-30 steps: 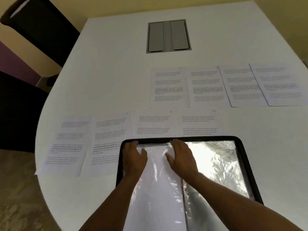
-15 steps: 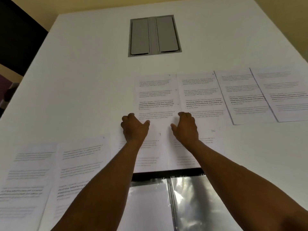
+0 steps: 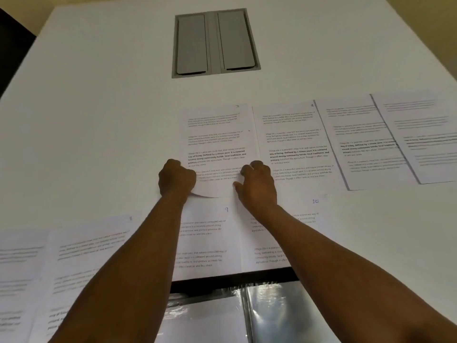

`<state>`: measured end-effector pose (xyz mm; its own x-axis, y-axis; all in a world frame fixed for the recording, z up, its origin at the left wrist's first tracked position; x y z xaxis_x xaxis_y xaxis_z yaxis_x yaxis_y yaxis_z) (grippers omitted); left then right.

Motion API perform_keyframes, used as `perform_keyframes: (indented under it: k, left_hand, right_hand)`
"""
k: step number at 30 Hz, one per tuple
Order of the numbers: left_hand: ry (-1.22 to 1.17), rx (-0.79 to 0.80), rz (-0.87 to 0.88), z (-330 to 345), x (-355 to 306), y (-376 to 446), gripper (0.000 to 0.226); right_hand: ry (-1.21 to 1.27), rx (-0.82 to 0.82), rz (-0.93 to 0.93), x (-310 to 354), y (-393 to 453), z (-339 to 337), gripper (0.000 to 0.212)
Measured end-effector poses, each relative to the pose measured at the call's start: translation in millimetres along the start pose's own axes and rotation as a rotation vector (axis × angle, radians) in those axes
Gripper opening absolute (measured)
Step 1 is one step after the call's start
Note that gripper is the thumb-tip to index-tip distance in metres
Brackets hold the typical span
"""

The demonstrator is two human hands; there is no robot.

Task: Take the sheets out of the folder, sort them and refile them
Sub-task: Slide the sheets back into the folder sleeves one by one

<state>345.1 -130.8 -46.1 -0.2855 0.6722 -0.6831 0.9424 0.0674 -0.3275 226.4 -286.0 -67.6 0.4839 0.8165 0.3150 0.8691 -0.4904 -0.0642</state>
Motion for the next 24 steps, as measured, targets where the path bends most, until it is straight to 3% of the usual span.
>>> perform_keyframes:
  k: [5, 11, 16, 24]
  left_hand:
    - [-0.468, 0.058, -0.025, -26, 10, -7, 0.028]
    - [-0.669, 0.094, -0.002, -72, 21, -57, 0.025]
    - [-0.721, 0.158, 0.022, -101, 44, -131, 0.024]
    - [-0.711, 0.316, 0.002, -106, 87, -252, 0.024]
  right_hand:
    - [0.212, 0.064, 0.164, -3, -4, -14, 0.056]
    - [0.714, 0.195, 0.385, -6, -38, -48, 0.065]
    - [0.979, 0.361, 0.381, -19, -95, -78, 0.061]
    - [1.056, 0.35, 0.351, -55, -214, -112, 0.064]
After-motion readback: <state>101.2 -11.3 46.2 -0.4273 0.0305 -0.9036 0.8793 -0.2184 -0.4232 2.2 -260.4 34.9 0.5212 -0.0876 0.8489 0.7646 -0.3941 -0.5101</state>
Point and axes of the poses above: each hand's wrist, its own y-axis towards the middle knuckle, its own z-axis out of the palm, x = y × z, the point moved 4 cm from there along y, towards the middle knuckle, and after that the axes turned 9 degrees about -y, right-handed, at the moved point
